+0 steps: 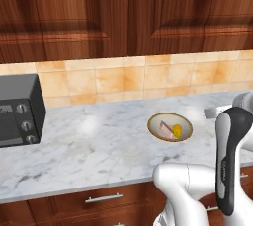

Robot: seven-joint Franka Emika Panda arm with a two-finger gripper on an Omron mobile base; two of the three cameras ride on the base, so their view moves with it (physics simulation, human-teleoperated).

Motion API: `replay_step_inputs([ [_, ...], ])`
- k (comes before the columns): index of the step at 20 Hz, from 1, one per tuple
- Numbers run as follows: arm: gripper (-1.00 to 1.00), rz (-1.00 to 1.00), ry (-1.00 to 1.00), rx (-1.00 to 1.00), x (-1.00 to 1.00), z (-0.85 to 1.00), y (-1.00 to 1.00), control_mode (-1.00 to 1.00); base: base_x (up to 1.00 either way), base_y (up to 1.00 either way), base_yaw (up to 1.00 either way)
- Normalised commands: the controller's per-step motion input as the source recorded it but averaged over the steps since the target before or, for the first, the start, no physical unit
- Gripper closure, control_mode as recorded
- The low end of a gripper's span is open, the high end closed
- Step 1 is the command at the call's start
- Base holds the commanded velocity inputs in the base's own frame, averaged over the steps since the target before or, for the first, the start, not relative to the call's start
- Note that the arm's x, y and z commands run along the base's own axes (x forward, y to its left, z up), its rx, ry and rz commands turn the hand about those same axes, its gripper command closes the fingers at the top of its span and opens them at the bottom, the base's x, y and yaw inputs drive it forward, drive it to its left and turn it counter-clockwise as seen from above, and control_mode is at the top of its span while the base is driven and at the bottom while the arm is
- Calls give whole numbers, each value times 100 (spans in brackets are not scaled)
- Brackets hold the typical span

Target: Take the steak, mango, and pear from the freezer and place them in the bowl on the counter.

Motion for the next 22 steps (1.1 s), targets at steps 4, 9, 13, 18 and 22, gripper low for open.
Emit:
replay_step_inputs([
  [4,-100,0,0,-23,-69,13,43,-100,0,0,0],
  [9,-100,0,0,-17,-47,11,83,-100,0,0,0],
  [13,-100,0,0,-11,-36,2,78,-100,0,0,0],
  [18,-100,0,0,-2,-13,0,6,100,-55,9,11],
  [22,-100,0,0,0,0,0,0,100,-85,98,43],
])
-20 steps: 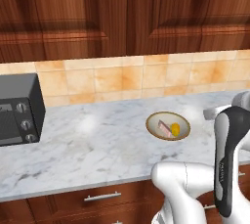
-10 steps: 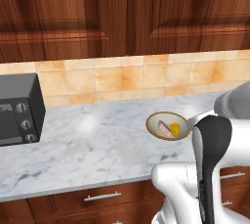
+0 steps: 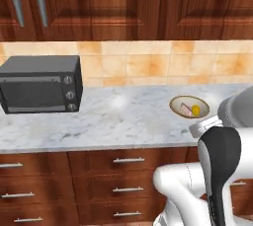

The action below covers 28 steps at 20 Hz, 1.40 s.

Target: Take the steak, mango, and pear from the freezer and place them in the bowl on the counter.

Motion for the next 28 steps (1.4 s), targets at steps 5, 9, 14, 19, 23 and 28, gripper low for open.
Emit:
replay_step_inputs([
  [5,-100,0,0,0,0,0,0,100,-80,100,41],
  [9,-100,0,0,0,0,0,0,100,-70,100,32],
  [14,-100,0,0,0,0,0,0,100,-13,100,21],
  [19,-100,0,0,0,0,0,0,100,9,100,22],
  [23,-100,0,0,0,0,0,0,100,47,100,14],
  [28,-100,0,0,0,0,0,0,100,59,100,-7],
])
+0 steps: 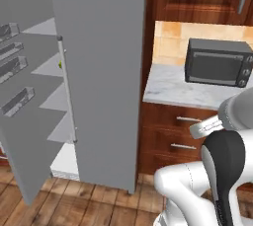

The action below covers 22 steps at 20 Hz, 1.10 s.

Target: Take the steak, mango, and pear from the freezer and place them in the bowl on the counter.

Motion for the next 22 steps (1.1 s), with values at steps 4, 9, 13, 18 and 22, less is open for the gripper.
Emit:
replay_step_inputs([
  [4,-100,0,0,0,0,0,0,100,59,100,-23],
  [9,-100,0,0,0,0,0,0,100,49,100,-18],
  [13,-100,0,0,0,0,0,0,100,93,94,-11],
  [18,-100,0,0,0,0,0,0,100,100,77,-15],
  [22,-100,0,0,0,0,0,0,100,100,17,-1],
])
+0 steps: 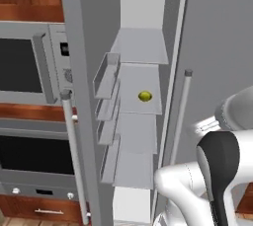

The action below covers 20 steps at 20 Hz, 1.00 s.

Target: Take the steak, mango, and pear from the freezer and place them in the bowl on the counter.

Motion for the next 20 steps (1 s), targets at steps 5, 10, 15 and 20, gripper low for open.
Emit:
replay_step_inputs([
  [5,-100,0,0,0,0,0,0,100,89,-17,15],
  [10,-100,0,0,0,0,0,0,100,22,63,16],
  [15,-100,0,0,0,0,0,0,100,26,67,1],
  [20,-100,0,0,0,0,0,0,100,43,14,-1],
])
